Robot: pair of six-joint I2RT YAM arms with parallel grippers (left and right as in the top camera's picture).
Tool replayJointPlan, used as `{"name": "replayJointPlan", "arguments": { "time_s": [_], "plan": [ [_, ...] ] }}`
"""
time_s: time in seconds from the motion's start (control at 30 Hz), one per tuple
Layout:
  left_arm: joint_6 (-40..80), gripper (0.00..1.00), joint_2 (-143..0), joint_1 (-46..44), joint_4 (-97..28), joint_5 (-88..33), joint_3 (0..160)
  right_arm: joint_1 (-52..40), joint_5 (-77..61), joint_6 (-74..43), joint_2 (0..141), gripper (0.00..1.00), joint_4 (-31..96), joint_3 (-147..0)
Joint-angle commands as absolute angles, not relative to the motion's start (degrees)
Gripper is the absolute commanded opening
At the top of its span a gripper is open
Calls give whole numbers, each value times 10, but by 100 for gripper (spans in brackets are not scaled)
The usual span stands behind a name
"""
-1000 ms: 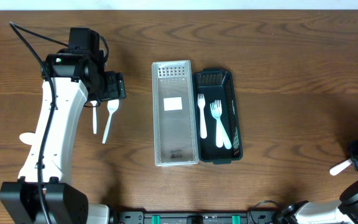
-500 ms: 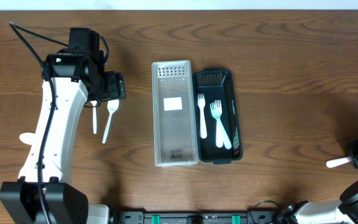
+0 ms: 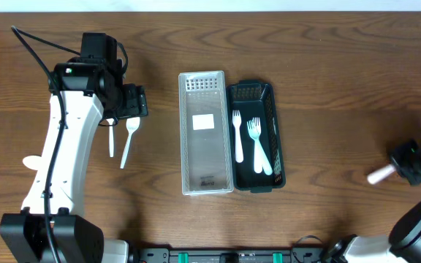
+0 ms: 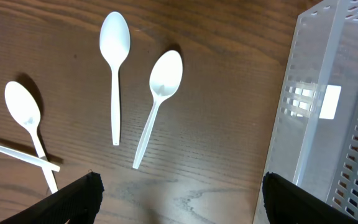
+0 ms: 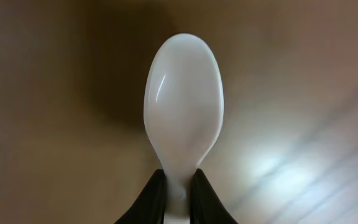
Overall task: Pack container
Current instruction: 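Place the spoon into the green basket with the right gripper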
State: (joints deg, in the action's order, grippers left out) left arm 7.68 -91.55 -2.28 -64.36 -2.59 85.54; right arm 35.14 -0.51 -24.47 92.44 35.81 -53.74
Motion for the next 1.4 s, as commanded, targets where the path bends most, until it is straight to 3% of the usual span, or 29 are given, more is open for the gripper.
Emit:
{"name": "replayJointPlan", "arguments": {
  "time_s": [0.0,0.47,0.6,0.9,0.93,1.0,1.1,1.2,1.37],
  "plan": [
    [76,84,-916,-21,-647,-23,861,262,-11,-217,876,1,393,-587],
    [76,84,-916,-21,-647,-23,861,-150,-3,-166,844,3,473,-750],
    [76,84,-916,-21,-647,-23,861,-202,-3,-166,865,9,484,-749],
    [76,84,-916,-21,-653,-23,861,-261,-3,-145,972,9,511,-749],
    [76,84,-916,-21,-655,-23,861,-264,-3,-145,979,12,510,-749],
    [76,84,-916,-21,-658,-23,861,-270,-4,-145,990,39,507,-749],
    [76,84,-916,-21,-660,-23,861,-272,-3,-130,992,62,497,-750],
    [76,84,-916,-21,-660,-23,861,-269,-2,-116,984,73,491,-761],
    [47,84,-916,-21,-669,-12,855,-250,40,-116,964,77,498,-812]
  ]
}}
